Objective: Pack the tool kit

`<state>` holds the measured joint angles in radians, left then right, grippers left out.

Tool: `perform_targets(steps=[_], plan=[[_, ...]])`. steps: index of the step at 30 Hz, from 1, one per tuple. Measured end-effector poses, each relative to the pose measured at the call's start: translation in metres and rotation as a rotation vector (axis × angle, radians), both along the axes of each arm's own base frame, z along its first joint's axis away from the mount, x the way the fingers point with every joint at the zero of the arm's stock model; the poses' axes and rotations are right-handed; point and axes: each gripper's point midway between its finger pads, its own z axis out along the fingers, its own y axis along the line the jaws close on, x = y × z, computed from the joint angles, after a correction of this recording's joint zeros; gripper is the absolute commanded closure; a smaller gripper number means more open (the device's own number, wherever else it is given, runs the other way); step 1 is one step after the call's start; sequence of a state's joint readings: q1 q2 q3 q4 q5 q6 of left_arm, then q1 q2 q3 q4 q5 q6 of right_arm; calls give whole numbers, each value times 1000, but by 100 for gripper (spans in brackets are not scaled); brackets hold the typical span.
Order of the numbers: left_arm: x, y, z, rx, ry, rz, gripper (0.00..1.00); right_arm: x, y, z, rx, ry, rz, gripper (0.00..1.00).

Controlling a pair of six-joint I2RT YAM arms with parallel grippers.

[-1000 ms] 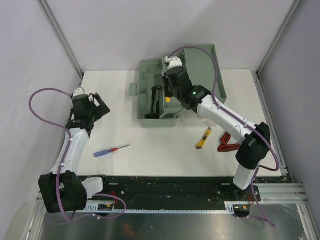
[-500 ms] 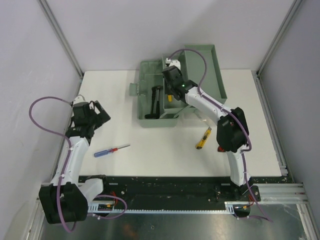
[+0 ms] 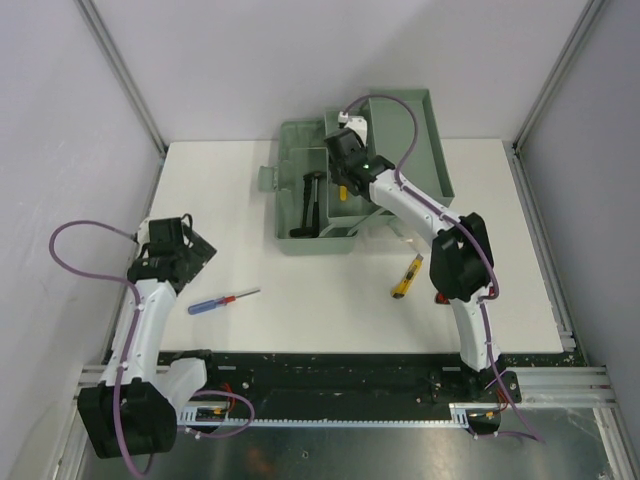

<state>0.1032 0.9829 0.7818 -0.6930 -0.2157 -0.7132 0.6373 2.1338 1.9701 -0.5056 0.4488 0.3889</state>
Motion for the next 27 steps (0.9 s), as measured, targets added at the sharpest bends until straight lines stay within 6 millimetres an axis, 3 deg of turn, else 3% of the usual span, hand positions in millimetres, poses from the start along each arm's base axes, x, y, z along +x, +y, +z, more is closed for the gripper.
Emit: perform_targets(steps=[5, 9, 15, 20, 23, 27], plan=[[-14, -3, -6, -45, 20, 59, 3, 3, 5, 17, 8, -37, 16, 45], [-31, -8, -24, -84, 56, 101, 5, -5, 9, 44, 28, -71, 63, 45], [-62, -24, -69, -204, 176, 184, 6, -53, -7, 107, 124, -147, 158, 43], [-71, -32, -88, -263, 258, 244, 3, -97, -35, 148, 193, -225, 184, 43], [-68, -32, -95, -274, 277, 268, 6, -108, -44, 158, 209, -252, 188, 43], [-61, -31, -108, -281, 313, 292, 22, -115, -53, 155, 197, -253, 186, 43]])
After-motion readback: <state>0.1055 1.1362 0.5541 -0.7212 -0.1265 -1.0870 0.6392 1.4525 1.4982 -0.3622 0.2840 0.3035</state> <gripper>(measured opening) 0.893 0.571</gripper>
